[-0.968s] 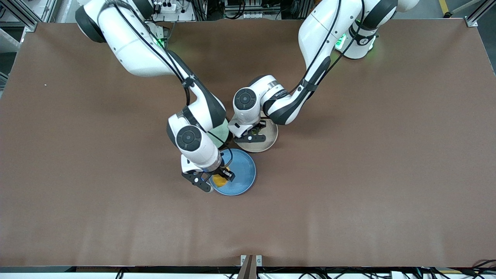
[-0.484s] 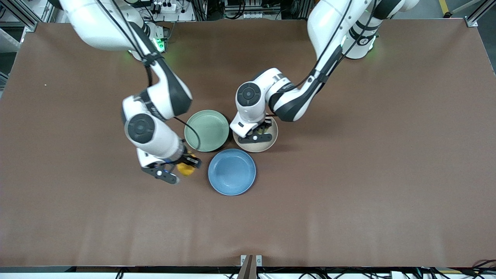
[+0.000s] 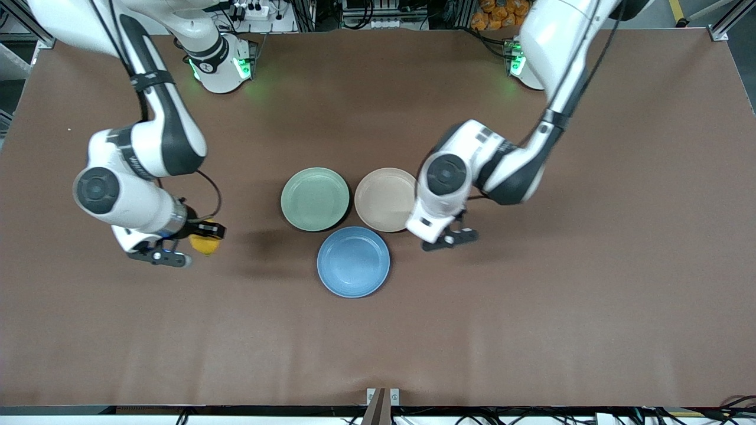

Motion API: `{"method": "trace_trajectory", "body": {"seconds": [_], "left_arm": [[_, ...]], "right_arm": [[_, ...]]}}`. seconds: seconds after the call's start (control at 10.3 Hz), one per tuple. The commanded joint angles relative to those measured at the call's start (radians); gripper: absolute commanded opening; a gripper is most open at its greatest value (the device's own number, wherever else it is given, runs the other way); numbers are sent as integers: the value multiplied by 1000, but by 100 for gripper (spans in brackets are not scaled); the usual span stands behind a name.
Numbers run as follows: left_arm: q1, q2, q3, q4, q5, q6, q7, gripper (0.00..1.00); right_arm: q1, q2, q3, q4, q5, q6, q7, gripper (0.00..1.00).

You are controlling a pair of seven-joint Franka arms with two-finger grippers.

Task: Pick lemon and lettuce from blue and beige plates
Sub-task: 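Lift the lemon with the right gripper while the left gripper lifts the lettuce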

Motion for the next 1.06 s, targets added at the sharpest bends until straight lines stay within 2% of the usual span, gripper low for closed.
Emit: {"method": "trace_trajectory", "body": {"seconds": [0.0,0.19,0.39,0.58,0.68,0.77,0.97], "left_arm": [[123,-17,-13,-30,28,-19,100,0],[227,-49,-13,-79,30,-66,246,0],[318,-82,-14,-117,30,-66,384,0],[349,-72,-13,-126,30,-66,417,0],[354,-66,-13,-126,30,-66,417,43],[358,-63,-13,-125,30,-65,432,99],[381,-62,-14,-122,28,-65,435,100]], "right_arm": [[-22,-41,-34,-79,0,56,-144,35],[-34,-40,-101,-155,0,175,-292,35],[-61,12,-117,-194,0,303,-376,35],[-68,85,-118,-206,0,428,-384,35],[-71,119,-118,-206,0,475,-384,35],[-71,158,-118,-206,0,528,-384,35],[-74,193,-118,-206,0,585,-384,37]]}}
